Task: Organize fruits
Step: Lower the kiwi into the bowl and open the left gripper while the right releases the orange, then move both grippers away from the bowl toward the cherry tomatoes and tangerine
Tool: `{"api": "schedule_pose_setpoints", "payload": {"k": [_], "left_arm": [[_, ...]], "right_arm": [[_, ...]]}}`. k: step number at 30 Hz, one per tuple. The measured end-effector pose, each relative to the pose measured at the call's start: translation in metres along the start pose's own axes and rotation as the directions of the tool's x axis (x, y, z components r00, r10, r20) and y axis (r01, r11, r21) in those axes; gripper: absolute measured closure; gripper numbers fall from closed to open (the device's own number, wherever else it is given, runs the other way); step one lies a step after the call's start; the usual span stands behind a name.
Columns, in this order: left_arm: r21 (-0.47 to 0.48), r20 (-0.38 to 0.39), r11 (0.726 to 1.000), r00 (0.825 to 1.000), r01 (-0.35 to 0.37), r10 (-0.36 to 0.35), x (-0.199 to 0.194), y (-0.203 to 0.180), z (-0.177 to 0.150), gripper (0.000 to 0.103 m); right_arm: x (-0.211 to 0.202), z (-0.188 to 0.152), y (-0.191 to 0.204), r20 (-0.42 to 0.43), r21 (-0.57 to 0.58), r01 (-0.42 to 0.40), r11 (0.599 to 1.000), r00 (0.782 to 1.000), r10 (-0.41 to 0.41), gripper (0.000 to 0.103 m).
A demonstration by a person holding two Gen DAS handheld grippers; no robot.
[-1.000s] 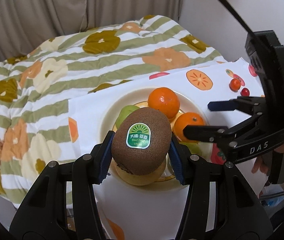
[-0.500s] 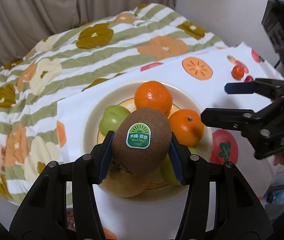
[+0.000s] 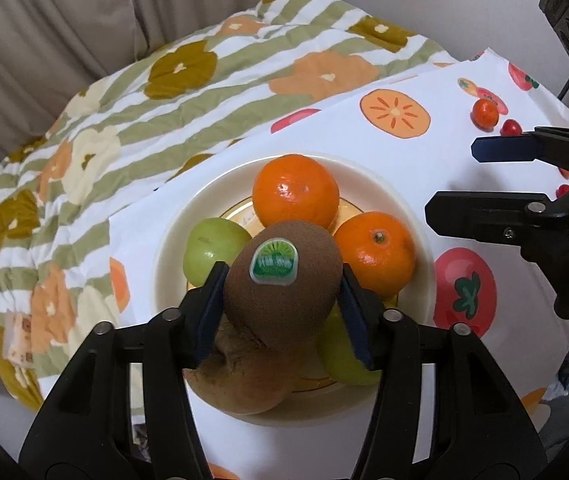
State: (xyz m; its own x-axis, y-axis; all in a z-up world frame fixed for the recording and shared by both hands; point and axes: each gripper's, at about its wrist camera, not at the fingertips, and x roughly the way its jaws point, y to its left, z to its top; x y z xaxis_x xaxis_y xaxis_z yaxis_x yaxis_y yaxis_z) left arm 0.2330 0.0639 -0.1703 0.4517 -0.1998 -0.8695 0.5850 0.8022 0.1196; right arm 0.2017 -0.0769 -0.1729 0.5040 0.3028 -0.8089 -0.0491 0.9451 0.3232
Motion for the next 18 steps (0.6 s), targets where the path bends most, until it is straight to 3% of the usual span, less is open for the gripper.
{"api": "schedule_pose_setpoints", "payload": {"k": [2, 5, 18], "left_arm": [[-0.011, 0.030, 1.000, 1.000, -0.006, 0.006, -0.007, 0.001, 0.000, 0.000], [-0.036, 0.080, 0.999, 0.997, 0.004, -0.001, -0.021, 0.006, 0.000, 0.000], [-0.124, 0.109, 0.992, 0.993, -0.020, 0.034, -0.055, 0.013, -0.009, 0.000]], "right_arm": [[-0.001, 0.001, 0.000, 0.001, -0.002, 0.001, 1.000, 1.000, -0.001, 0.002], [-0.004, 0.002, -0.001, 0.004, -0.010, 0.003, 1.000, 1.000, -0.003, 0.002], [-0.029, 0.004, 0.009, 0.033, -0.046, -0.002, 0.999, 0.999, 0.004, 0.002]]}}
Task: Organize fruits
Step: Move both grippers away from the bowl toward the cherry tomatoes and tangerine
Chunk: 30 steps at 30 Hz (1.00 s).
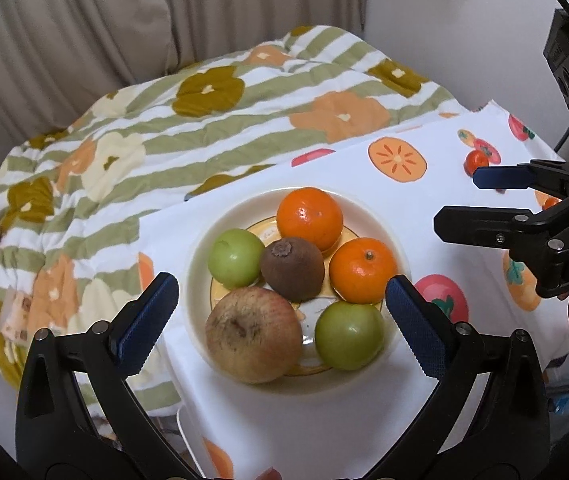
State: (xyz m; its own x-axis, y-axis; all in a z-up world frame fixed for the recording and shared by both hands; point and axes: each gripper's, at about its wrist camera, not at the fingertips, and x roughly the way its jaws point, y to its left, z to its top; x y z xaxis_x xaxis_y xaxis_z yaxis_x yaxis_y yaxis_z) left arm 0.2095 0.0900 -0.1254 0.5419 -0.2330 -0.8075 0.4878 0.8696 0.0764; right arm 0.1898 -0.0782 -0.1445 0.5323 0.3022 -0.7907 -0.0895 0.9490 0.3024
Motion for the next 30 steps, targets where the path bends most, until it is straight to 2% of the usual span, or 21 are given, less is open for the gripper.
{"api": "schedule_pose_setpoints", "payload": {"k": [9, 13, 18, 22, 30], "left_arm": [[-0.098, 0.036, 0.995, 0.999, -0.031, 0.034, -0.040, -0.007, 0.003, 0.000], [-0.138, 0.046, 0.990, 0.998, -0.034, 0.041, -0.055, -0.022, 0.009, 0.000], [-0.130, 0.054, 0.991, 0.997, -0.044, 0.051, -0.065, -0.055, 0.016, 0.000], [-0.115, 0.070, 0.993, 0.997, -0.014, 0.022, -0.068, -0.088, 0.023, 0.000], [-0.096, 0.076, 0.993, 0.995, 0.071, -0.064, -0.050, -0.156, 0.029, 0.000]], "right_arm": [[-0.041, 0.001, 0.001, 0.042, -0.056, -0.006, 0.998, 0.999, 0.008, 0.002], [-0.067, -0.001, -0.006, 0.060, -0.076, 0.013, 0.997, 0.998, -0.008, 0.002], [-0.097, -0.007, -0.025, 0.083, -0.067, 0.038, 0.997, 0.996, -0.032, 0.002], [-0.119, -0.015, -0.046, 0.089, -0.052, 0.066, 0.996, 0.994, -0.062, 0.002], [-0.161, -0.047, -0.107, 0.101, 0.002, 0.183, 0.983, 0.978, -0.183, 0.002]]}}
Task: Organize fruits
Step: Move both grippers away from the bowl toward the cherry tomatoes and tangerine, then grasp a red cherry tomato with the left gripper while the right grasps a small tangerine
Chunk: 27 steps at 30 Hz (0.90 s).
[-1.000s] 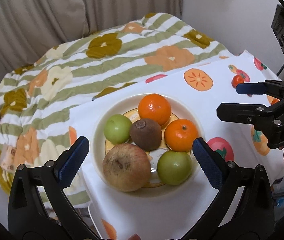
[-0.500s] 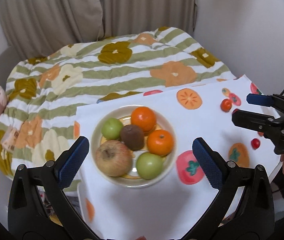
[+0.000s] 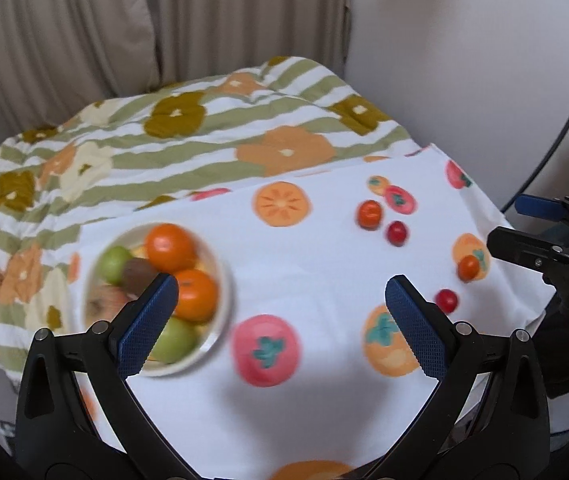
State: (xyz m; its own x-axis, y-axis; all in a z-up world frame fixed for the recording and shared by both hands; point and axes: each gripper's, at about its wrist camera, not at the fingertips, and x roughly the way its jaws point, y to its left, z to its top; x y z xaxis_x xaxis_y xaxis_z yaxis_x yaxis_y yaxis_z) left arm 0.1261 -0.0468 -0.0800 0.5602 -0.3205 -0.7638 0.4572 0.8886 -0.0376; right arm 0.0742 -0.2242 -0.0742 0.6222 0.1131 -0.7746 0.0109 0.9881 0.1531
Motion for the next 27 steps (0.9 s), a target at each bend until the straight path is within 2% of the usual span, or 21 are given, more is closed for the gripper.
{"api": "schedule_pose_setpoints", "payload": {"k": [8, 14, 19, 23, 27], "left_arm": [[0.007, -0.014, 0.997, 0.997, 0.082, -0.082, 0.022, -0.061, -0.013, 0.000], [0.064, -0.040, 0.989, 0.990, 0.137, -0.134, 0.040, -0.106, -0.026, 0.000], [0.150, -0.073, 0.970, 0.980, 0.192, -0.183, 0.058, -0.136, -0.039, 0.000], [0.214, -0.119, 0.952, 0.973, 0.219, -0.197, 0.078, -0.158, -0.047, 0.015], [0.266, -0.145, 0.935, 0.969, 0.234, -0.201, 0.094, -0.172, -0.056, 0.017]], "right_arm": [[-0.021, -0.032, -0.061, 0.002, 0.042, 0.100, 0.994, 0.995, -0.100, 0.002], [-0.023, -0.051, -0.103, -0.018, 0.095, 0.106, 0.990, 0.994, -0.105, 0.002], [-0.018, -0.059, -0.116, -0.026, 0.069, 0.105, 0.992, 0.994, -0.104, 0.002], [-0.007, -0.071, -0.124, -0.050, 0.050, 0.095, 0.994, 0.994, -0.092, 0.003], [0.002, -0.081, -0.124, -0.053, 0.036, 0.085, 0.996, 0.995, -0.083, 0.003]]}}
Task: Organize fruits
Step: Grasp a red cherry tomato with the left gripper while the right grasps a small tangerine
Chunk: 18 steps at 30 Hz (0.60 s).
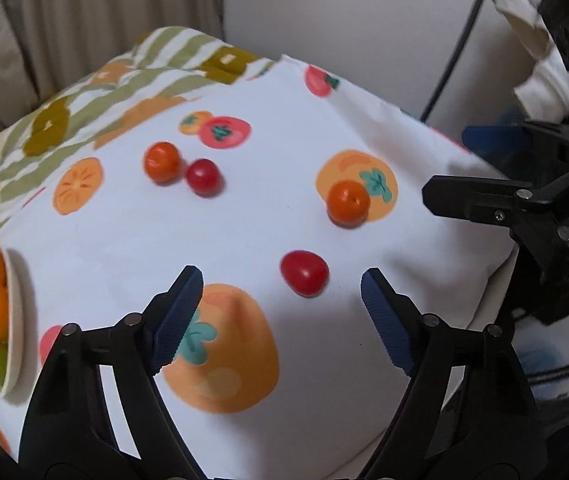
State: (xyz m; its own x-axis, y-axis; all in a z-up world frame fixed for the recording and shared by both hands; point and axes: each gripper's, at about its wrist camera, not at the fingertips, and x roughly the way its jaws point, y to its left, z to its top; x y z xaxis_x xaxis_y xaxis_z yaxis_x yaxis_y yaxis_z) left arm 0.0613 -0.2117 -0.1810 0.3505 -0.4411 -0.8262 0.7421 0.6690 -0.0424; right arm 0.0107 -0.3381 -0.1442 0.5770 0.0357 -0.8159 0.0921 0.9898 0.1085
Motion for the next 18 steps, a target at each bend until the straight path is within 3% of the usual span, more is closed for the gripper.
{"api": "schedule_pose_setpoints", "payload": {"k": [5, 12, 18], "left_arm": [[0.046, -0.051, 0.999, 0.999, 0.001, 0.001, 0.024, -0.007, -0.002, 0.039], [0.075, -0.075, 0.997, 0.997, 0.004, 0.002, 0.043, -0.013, 0.000, 0.042], [0.086, -0.092, 0.996, 0.996, 0.012, -0.004, 0.054, -0.014, 0.001, 0.059]], "right_arm": [[0.015, -0.011, 0.001, -0.022, -0.015, -0.021, 1.000, 1.000, 0.021, 0.010], [0.033, -0.015, -0.003, -0.043, -0.007, -0.039, 0.999, 0.998, 0.038, 0.013], [0.043, -0.016, -0.004, -0.063, -0.005, -0.049, 0.999, 0.997, 0.049, 0.024]]}}
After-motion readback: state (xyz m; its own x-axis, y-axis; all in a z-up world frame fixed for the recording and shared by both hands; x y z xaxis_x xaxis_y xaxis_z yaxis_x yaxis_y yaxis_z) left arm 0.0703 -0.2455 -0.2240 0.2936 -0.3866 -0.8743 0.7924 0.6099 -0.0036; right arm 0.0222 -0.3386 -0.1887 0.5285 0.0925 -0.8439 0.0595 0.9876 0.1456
